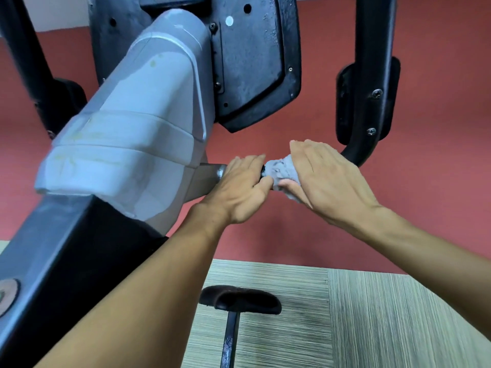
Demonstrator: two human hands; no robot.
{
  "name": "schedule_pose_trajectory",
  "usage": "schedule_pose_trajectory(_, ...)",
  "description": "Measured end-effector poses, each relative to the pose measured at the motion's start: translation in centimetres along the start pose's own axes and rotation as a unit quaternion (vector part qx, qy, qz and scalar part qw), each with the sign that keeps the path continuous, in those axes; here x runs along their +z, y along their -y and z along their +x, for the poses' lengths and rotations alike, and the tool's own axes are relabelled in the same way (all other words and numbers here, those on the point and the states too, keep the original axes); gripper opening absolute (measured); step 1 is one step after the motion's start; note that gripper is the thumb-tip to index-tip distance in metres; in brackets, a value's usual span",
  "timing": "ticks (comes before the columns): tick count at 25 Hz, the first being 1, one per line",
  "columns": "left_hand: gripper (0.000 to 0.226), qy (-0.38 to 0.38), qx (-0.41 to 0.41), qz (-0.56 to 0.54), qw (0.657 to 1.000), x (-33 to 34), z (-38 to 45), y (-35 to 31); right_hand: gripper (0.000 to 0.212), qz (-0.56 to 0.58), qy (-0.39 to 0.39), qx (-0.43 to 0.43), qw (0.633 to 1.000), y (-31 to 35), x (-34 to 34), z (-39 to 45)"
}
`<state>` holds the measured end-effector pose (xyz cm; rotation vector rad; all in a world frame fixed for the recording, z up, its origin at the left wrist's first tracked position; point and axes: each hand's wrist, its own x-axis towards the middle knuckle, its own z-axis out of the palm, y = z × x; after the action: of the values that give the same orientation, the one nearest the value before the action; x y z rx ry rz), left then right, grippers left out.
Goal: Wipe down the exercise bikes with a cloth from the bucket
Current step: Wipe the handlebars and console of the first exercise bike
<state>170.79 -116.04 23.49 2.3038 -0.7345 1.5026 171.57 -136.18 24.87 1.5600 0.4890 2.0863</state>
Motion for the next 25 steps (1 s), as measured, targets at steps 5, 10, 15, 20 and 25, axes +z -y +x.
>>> schedule_pose_trajectory(5,0.051,-0.013,0.002,-0.017,1.000,0.1,-0.1,-0.3,0.066,-0.029,0.112,0.072,0.991,1.2,-1.6,1.5)
schedule_pose_trajectory(10,0.063,-0.003,-0.011,-0.100,0.995,-0.5,-0.2,-0.5,0.056,0.038,0.056,0.102,0.992,2.4,-0.8,1.4)
schedule_pose_trajectory(15,0.041,-0.119,-0.026,-0.210,0.970,-0.5,-0.9,-1.3,0.061,-0.019,0.048,0.086,0.995,3.8,-0.4,2.1)
schedule_pose_trajectory(20,0.053,-0.199,-0.097,-0.353,0.909,-2.0,-0.2,-2.2,0.056,0.044,0.010,0.024,0.999,4.9,-0.2,3.2)
schedule_pose_trajectory(25,0.053,-0.178,-0.105,-0.339,0.918,-2.4,-0.1,-2.7,0.042,0.076,0.063,0.044,0.994,7.0,-0.3,4.9)
